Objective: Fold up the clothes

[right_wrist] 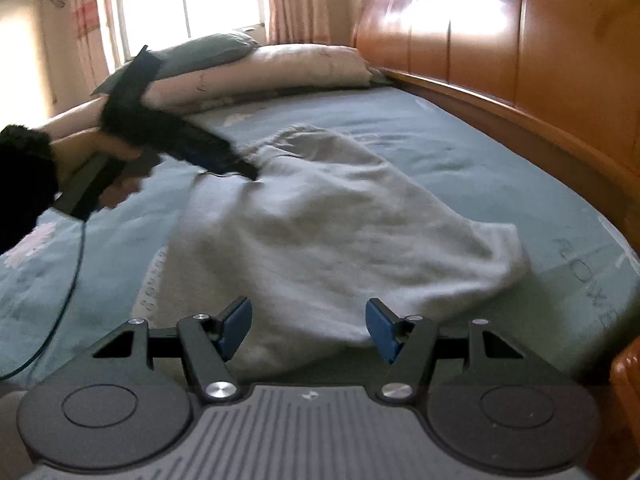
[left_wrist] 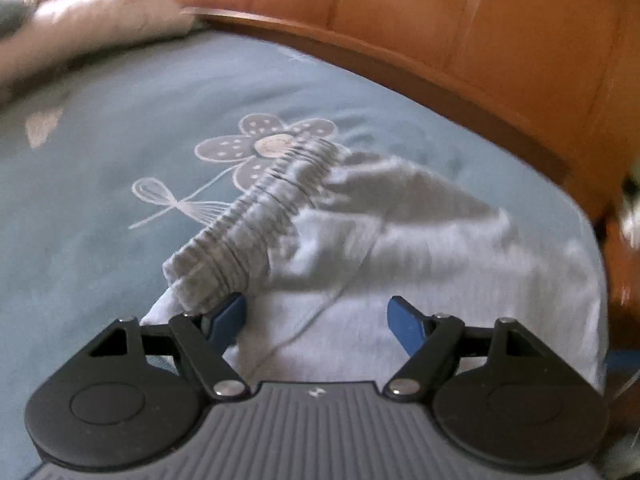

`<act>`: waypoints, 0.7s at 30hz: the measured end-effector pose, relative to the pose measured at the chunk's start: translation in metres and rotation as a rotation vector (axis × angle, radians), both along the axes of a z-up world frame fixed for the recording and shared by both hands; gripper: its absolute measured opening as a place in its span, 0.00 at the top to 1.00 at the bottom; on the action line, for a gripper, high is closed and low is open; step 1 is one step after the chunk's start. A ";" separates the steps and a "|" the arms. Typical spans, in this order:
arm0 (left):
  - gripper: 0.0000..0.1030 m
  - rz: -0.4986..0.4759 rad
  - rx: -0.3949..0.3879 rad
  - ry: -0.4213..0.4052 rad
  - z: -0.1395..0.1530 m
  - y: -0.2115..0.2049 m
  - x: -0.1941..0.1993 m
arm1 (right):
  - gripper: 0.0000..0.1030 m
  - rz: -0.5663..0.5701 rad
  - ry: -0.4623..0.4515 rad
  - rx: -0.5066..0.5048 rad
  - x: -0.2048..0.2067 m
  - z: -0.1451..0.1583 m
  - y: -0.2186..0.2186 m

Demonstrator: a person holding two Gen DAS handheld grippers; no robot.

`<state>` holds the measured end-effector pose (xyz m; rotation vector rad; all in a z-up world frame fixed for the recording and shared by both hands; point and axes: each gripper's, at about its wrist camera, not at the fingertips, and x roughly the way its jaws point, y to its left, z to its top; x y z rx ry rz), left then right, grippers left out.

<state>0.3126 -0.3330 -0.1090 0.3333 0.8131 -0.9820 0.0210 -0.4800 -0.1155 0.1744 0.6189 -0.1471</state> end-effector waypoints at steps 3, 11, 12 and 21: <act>0.24 -0.022 -0.005 -0.011 0.015 -0.003 -0.007 | 0.34 -0.038 -0.004 0.012 -0.007 0.001 -0.010; 0.24 -0.122 -0.213 0.107 0.044 -0.084 0.011 | 0.31 -0.154 -0.085 0.123 -0.025 -0.001 -0.018; 0.24 -0.122 -0.228 0.138 0.039 -0.095 0.016 | 0.31 -0.160 -0.089 0.131 -0.026 -0.002 -0.019; 0.24 -0.064 -0.197 0.238 -0.002 -0.124 0.039 | 0.31 -0.178 -0.073 0.164 -0.028 -0.016 -0.026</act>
